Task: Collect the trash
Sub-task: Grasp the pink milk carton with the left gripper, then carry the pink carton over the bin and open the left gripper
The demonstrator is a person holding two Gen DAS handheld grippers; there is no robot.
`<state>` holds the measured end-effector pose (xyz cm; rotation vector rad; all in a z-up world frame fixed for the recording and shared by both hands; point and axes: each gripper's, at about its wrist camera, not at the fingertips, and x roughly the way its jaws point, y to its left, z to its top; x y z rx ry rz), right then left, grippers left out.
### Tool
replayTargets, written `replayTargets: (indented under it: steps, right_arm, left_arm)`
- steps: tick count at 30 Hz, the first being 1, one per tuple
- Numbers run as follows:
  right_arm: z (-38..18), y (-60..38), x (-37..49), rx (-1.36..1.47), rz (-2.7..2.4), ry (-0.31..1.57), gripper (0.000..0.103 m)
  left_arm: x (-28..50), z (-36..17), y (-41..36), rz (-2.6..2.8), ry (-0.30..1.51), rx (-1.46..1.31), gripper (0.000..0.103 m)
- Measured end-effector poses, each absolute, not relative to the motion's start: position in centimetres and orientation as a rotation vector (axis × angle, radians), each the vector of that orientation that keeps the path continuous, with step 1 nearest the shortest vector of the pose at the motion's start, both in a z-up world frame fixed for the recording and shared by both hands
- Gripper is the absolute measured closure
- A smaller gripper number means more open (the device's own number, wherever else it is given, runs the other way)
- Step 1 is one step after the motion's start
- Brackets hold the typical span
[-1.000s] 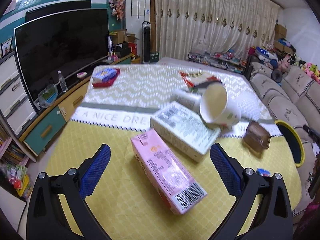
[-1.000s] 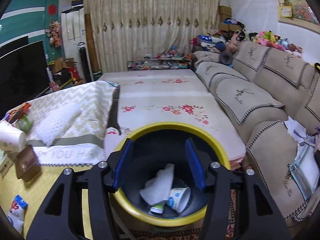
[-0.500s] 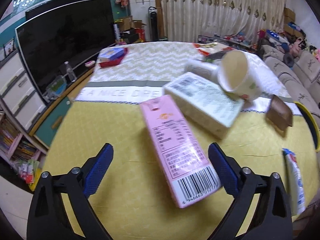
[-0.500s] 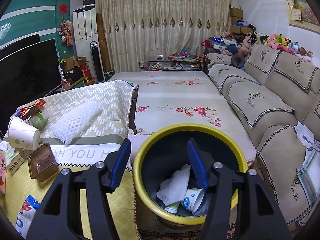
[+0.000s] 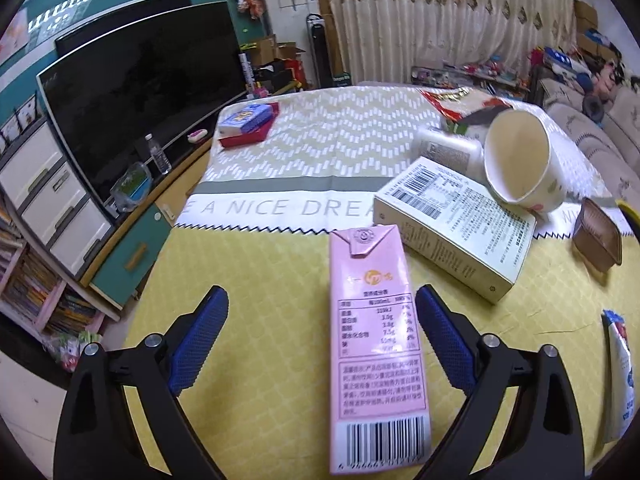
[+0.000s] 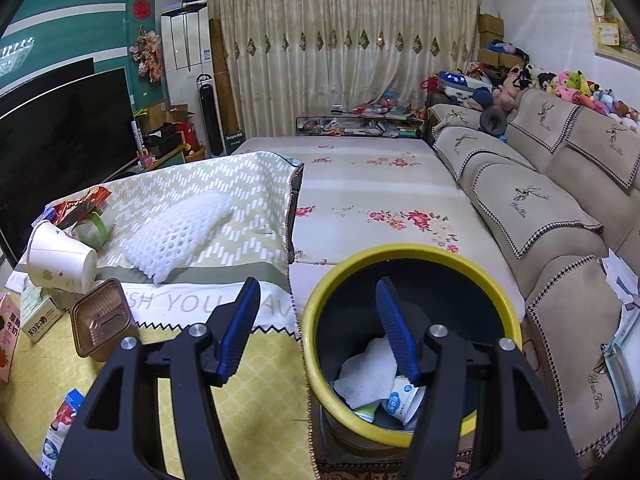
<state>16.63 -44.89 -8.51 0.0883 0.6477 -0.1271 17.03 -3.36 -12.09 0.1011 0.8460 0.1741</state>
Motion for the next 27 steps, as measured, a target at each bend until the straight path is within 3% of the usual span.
replayTargets:
  steps: [5, 7, 9, 19, 27]
  right_arm:
    - [-8.7, -44.6, 16.8, 0.086, -0.120, 0.656, 0.045]
    - [-8.8, -44.6, 16.8, 0.085, -0.117, 0.659, 0.045]
    - [-8.8, -44.6, 16.8, 0.086, -0.114, 0.662, 0.045]
    - [-8.7, -44.5, 16.7, 0.088, -0.112, 0.659, 0.045]
    - [-7.5, -46.1, 14.8, 0.097, -0.148, 0.624, 0.045]
  left_arm:
    - [17.7, -12.9, -3.2, 0.154, 0.885, 0.080, 0.036]
    - [17.8, -13.2, -3.1, 0.147, 0.896, 0.079, 0.054]
    - [17.9, -13.5, -3.1, 0.136, 0.903, 0.074, 0.065]
    - [17.1, -12.0, -3.6, 0.125, 0.855, 0.093, 0.065]
    - [16.1, -7.8, -6.7, 0.011, 0.768, 0.090, 0.065]
